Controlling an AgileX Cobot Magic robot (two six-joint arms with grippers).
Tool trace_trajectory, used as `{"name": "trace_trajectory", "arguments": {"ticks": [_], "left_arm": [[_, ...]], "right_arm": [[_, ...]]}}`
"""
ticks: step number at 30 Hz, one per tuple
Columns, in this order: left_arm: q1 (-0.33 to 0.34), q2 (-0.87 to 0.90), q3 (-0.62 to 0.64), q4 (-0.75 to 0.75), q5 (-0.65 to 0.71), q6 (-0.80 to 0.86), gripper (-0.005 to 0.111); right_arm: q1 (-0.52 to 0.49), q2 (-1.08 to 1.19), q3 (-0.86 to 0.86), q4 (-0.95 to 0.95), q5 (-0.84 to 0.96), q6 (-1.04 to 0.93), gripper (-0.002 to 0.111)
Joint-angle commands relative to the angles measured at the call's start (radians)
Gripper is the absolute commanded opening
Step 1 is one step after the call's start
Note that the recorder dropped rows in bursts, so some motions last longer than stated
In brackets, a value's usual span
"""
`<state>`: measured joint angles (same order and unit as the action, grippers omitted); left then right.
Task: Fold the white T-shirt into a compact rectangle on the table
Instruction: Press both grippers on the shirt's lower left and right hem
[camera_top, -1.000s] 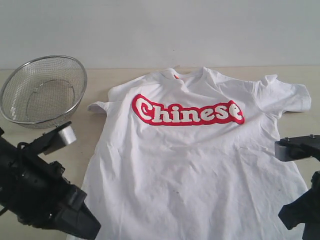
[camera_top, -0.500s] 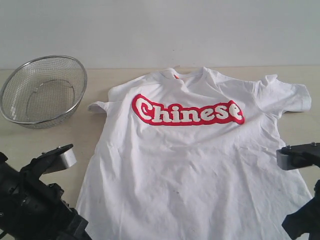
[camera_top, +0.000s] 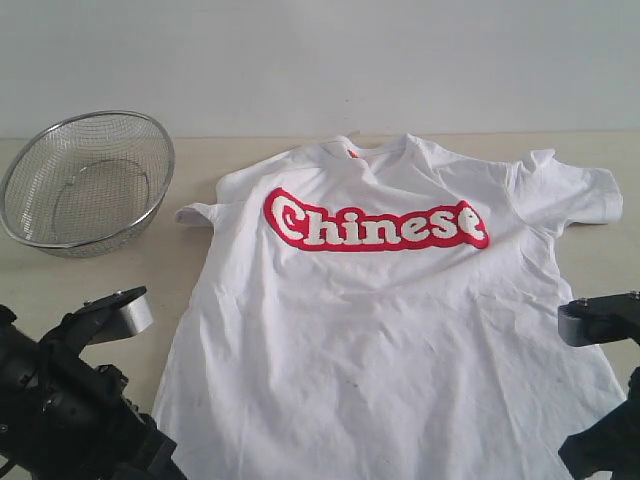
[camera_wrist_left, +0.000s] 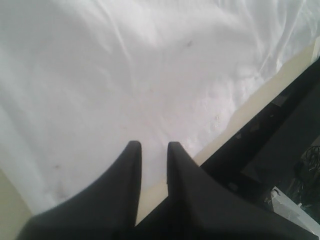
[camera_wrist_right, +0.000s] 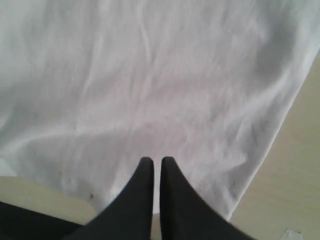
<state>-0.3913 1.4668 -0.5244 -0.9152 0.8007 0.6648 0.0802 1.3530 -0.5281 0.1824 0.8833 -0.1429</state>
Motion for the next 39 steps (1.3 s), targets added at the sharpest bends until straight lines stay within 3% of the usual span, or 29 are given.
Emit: {"name": "trace_trajectory", "arguments": {"ticks": [1,25,39], "left_arm": [[-0.006,0.001,0.002,-0.008,-0.004,0.009,0.019],[-0.006,0.001,0.002,-0.011,-0.011,0.025,0.019],[-0.006,0.001,0.002,-0.011,-0.007,0.024,0.019]], "right_arm": [[0.001,-0.004,0.022,-0.011,-0.06,0.015,0.0],[0.001,0.198,0.027,-0.068,-0.072,0.047,0.0],[-0.001,0.22,0.027,-0.204,-0.043,0.179,0.0]]}}
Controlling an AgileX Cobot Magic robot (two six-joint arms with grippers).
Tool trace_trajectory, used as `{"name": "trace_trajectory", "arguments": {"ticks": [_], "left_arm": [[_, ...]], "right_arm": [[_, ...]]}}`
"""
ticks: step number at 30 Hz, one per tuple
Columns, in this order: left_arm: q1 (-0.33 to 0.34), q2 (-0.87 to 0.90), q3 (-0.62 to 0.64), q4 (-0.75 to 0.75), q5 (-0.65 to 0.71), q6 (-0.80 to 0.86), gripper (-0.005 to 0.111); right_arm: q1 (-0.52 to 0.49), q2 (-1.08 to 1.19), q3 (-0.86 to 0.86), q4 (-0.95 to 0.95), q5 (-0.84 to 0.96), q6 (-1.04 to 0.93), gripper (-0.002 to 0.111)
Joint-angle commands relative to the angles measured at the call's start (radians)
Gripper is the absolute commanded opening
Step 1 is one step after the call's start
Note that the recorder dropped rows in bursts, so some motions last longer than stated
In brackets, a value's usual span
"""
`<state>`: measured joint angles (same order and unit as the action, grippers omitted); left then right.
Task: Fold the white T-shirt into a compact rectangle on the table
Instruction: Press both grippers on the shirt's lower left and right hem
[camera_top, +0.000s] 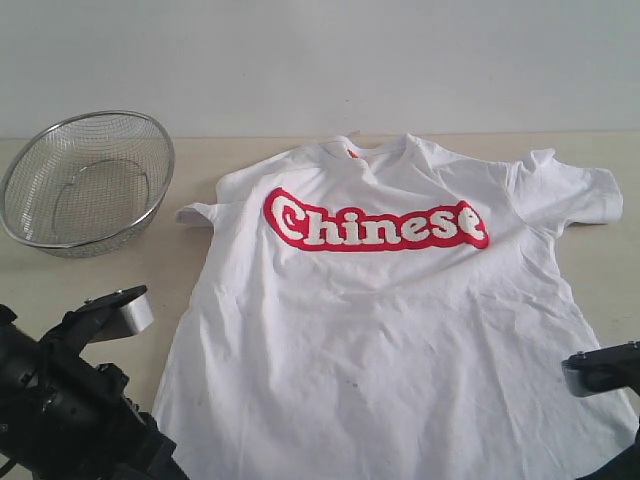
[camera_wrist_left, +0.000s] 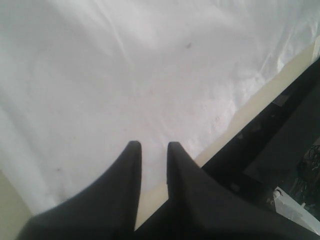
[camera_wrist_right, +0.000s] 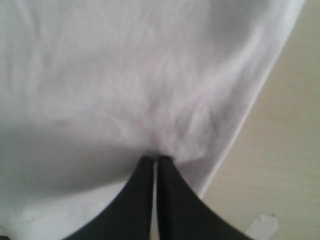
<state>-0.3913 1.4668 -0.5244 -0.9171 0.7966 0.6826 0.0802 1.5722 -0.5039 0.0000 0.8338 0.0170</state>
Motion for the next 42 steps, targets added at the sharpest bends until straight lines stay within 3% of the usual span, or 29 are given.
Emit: {"name": "trace_trajectory", "arguments": {"ticks": [1,14,19,30,42], "left_arm": [[-0.006,0.001,0.002,-0.009,-0.001,0.006,0.019],[-0.006,0.001,0.002,-0.009,0.004,0.017,0.019],[-0.006,0.001,0.002,-0.009,0.004,0.025,0.019],[-0.006,0.001,0.002,-0.009,0.004,0.025,0.019],[-0.006,-0.017,0.002,-0.012,-0.029,0.023,0.019]], "right_arm": [[-0.001,0.004,0.003,-0.024,0.007,0.024,0.0],[-0.001,0.086,0.003,-0.079,0.012,0.081,0.0],[-0.001,0.091,0.003,-0.197,0.053,0.187,0.0],[-0.001,0.091,0.003,-0.197,0.063,0.204,0.0],[-0.001,-0.102,-0.104,-0.164,0.042,0.188,0.0]]}}
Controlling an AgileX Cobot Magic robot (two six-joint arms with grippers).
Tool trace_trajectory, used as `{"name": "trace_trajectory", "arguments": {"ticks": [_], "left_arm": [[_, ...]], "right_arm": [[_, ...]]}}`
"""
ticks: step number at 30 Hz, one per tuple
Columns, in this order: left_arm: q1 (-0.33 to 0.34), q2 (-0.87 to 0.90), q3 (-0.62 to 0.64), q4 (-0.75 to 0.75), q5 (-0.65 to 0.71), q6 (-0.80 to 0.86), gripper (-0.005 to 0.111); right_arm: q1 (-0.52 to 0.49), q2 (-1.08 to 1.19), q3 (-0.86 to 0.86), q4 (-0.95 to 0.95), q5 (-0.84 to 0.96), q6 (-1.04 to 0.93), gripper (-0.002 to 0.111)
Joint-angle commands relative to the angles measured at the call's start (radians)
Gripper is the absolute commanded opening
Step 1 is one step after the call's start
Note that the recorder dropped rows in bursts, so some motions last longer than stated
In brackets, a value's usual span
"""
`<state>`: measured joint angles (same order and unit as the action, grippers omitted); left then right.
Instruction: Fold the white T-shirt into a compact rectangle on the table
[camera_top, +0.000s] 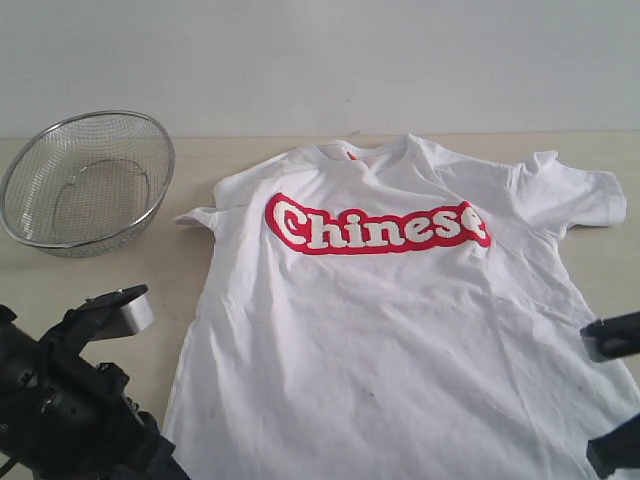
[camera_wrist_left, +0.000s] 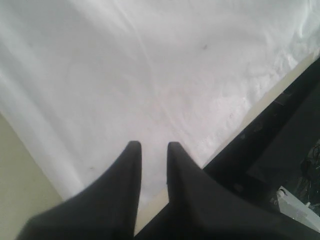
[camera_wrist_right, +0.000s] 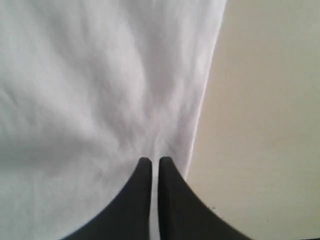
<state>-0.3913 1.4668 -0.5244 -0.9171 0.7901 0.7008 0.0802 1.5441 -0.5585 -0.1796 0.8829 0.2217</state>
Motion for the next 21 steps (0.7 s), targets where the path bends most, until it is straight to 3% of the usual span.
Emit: {"name": "trace_trajectory", "arguments": {"ticks": [1,10,13,17,21], "left_arm": [[-0.006,-0.023,0.002,-0.012,-0.034,-0.005,0.019],[-0.003,-0.103,0.002,-0.023,-0.152,-0.062,0.019],[-0.003,-0.141,0.002,-0.023,-0.249,-0.108,0.019],[0.021,-0.184,0.002,0.0,-0.405,-0.157,0.019],[0.135,-0.184,0.004,0.079,-0.403,-0.196,0.019]], "right_arm": [[-0.001,-0.09,-0.076,0.052,-0.007,-0.047,0.0],[0.038,-0.004,-0.438,0.652,-0.122,-0.493,0.0],[0.127,0.121,-0.614,0.665,-0.13,-0.5,0.0],[0.276,0.425,-0.999,0.665,-0.156,-0.501,0.0],[0.308,0.749,-1.445,0.673,-0.039,-0.51,0.0]]}}
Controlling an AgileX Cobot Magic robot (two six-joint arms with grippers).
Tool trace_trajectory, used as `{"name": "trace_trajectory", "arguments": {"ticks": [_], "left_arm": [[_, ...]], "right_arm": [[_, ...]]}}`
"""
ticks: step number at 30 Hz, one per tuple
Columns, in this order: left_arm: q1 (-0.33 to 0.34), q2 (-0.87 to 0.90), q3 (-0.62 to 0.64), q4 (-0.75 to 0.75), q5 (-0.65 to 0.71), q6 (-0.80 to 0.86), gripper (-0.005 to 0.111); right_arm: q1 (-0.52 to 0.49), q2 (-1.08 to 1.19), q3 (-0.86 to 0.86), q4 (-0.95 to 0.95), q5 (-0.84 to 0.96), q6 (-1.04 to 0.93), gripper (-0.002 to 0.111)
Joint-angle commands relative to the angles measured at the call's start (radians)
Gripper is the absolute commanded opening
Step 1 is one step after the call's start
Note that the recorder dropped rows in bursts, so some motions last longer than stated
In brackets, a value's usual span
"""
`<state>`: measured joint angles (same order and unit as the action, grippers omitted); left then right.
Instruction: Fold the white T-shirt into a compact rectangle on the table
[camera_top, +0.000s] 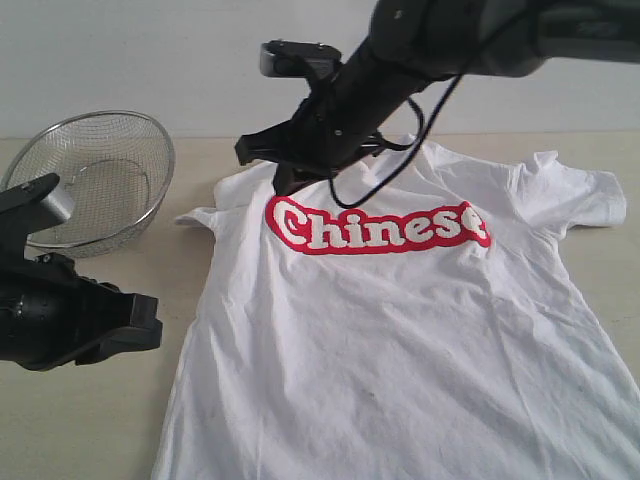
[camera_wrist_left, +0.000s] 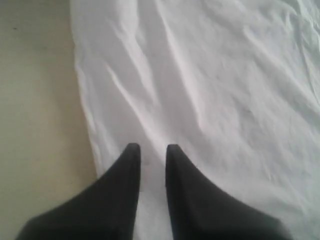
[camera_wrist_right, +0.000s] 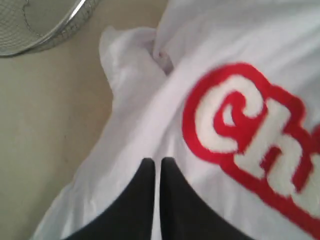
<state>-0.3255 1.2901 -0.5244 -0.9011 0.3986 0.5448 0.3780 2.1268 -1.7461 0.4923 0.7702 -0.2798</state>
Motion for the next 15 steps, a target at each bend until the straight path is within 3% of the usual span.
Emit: {"name": "trace_trajectory", "arguments": {"ticks": [1,5,15], "left_arm": [[0.097,-0.007,0.006,0.101,0.0,-0.06,0.019],[0.143,-0.007,0.038,0.165,0.016,-0.082,0.019],[0.143,0.004,0.042,0.112,-0.079,-0.079,0.019]], "right_arm": [[0.01,0.225,-0.343,-0.002,0.106,-0.005,0.0],[0.01,0.392,-0.575,-0.007,0.15,-0.012,0.0],[0.01,0.43,-0.59,-0.001,0.223,-0.061,0.0]]}}
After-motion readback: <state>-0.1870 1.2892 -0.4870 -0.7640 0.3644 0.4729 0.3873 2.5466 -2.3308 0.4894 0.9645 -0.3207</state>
